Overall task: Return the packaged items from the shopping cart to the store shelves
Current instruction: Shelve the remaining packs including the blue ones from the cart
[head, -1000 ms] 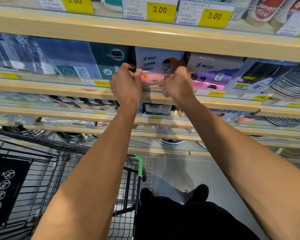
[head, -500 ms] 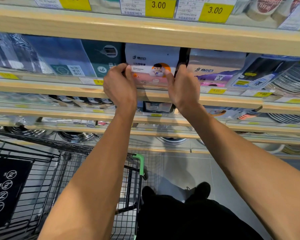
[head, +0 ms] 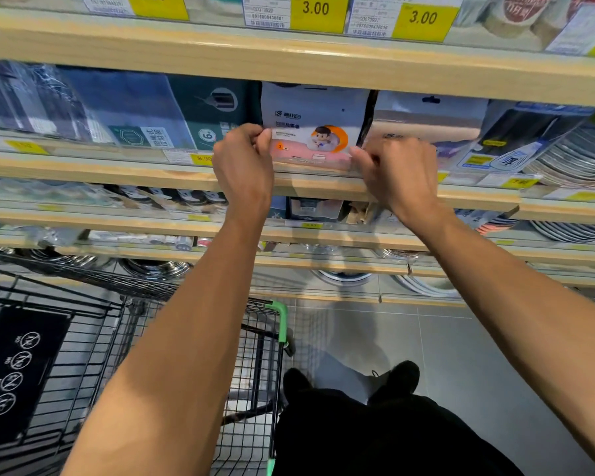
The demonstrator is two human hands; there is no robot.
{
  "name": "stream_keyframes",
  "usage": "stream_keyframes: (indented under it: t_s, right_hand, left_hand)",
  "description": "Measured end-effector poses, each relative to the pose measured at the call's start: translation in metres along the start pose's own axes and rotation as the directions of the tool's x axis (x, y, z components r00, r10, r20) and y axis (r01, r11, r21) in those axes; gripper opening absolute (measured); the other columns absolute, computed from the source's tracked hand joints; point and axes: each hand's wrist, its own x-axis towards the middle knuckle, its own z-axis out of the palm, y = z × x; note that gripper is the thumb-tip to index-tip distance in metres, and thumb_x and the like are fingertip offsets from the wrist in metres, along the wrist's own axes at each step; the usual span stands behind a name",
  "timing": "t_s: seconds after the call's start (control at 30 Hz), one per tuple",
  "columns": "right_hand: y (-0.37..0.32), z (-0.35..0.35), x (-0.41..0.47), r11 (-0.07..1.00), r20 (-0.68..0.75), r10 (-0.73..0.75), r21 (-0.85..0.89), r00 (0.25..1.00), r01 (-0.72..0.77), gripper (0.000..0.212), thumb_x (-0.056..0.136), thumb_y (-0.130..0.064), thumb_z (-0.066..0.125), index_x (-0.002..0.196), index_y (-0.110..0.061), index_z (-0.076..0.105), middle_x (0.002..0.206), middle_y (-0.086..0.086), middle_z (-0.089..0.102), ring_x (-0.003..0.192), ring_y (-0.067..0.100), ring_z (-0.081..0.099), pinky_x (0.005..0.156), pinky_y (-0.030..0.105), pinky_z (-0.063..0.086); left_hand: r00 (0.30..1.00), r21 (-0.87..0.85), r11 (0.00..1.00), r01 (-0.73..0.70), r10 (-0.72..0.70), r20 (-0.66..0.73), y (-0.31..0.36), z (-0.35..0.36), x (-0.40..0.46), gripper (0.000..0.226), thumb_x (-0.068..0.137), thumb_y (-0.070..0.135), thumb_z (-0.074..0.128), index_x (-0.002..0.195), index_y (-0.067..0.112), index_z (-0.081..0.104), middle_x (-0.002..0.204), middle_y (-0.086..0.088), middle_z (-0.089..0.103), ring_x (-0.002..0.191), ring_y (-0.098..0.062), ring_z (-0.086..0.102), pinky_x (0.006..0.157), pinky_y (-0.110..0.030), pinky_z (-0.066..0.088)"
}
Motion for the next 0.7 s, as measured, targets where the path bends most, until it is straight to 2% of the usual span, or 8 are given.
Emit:
stream_keyframes:
  t_s: [0.1,0.17,0.23,0.33,0.5,0.7]
  right_hand:
    - [0.02,-0.009,-0.008,0.968,-0.157,0.182,0.201,0.971,-0.149,0.036,0.099,-0.041,0.044,0.094,-0.015,0.068,0.091,0.008,0.07,0.085,0.026,0.062,0.067,0.031,0.033]
    - [0.032,-0.01,-0.006,0.943,-0.074,0.287,0.195,0.955,-0.268,0.031,0.098,-0.034,0.049,0.107,-0.007,0.062,0.106,0.017,0.064,0.101,0.033,0.057,0.08,0.036,0.037]
    - [0.039,-0.01,-0.004,0.938,0.039,0.307,0.154,0.951,-0.309,0.029,0.097,-0.027,0.051,0.111,-0.002,0.058,0.112,0.023,0.059,0.109,0.037,0.053,0.086,0.04,0.037]
    - [0.041,-0.01,-0.008,0.941,0.049,0.266,0.203,0.963,-0.271,0.022,0.095,-0.019,0.055,0.109,-0.003,0.058,0.112,0.02,0.058,0.105,0.035,0.054,0.085,0.037,0.038]
    - [0.04,-0.004,-0.027,0.926,-0.082,0.211,0.337,0.974,-0.172,0.025,0.088,-0.012,0.056,0.112,-0.014,0.062,0.11,0.007,0.059,0.095,0.023,0.06,0.082,0.035,0.048]
    - [0.022,-0.002,-0.039,0.899,-0.089,0.218,0.407,0.972,-0.164,0.02,0.087,-0.014,0.055,0.105,-0.012,0.065,0.105,0.006,0.062,0.09,0.021,0.061,0.077,0.03,0.043]
  left_hand:
    - [1.0,-0.06,0.998,0.026,-0.026,-0.008,-0.004,-0.002,-0.007,0.024,0.095,0.031,0.055,0.098,0.023,0.077,0.082,0.009,0.075,0.075,-0.007,0.068,0.071,-0.023,0.052]
    - [0.999,-0.1,0.995,0.03,-0.031,-0.013,-0.004,-0.003,-0.009,0.024,0.093,0.028,0.055,0.1,0.02,0.077,0.086,0.008,0.076,0.079,-0.007,0.068,0.075,-0.023,0.054]
    - [1.0,-0.13,0.991,0.014,-0.017,-0.022,-0.001,-0.005,-0.012,0.024,0.092,0.024,0.057,0.101,0.017,0.077,0.089,0.005,0.076,0.08,-0.006,0.068,0.075,-0.018,0.051]
    - [0.999,-0.162,0.987,-0.009,0.001,-0.045,0.001,-0.006,-0.015,0.022,0.091,0.022,0.059,0.102,0.014,0.076,0.09,0.003,0.075,0.079,-0.006,0.067,0.076,-0.02,0.054]
    - [0.998,-0.229,0.973,-0.021,0.009,-0.056,0.005,-0.002,-0.023,0.015,0.089,0.018,0.06,0.093,0.012,0.073,0.081,0.004,0.071,0.073,-0.008,0.063,0.07,-0.026,0.055]
    - [1.0,-0.235,0.972,0.008,-0.012,-0.016,0.01,0.001,-0.036,0.012,0.088,0.022,0.059,0.085,0.018,0.07,0.077,0.006,0.069,0.072,-0.009,0.063,0.069,-0.03,0.053]
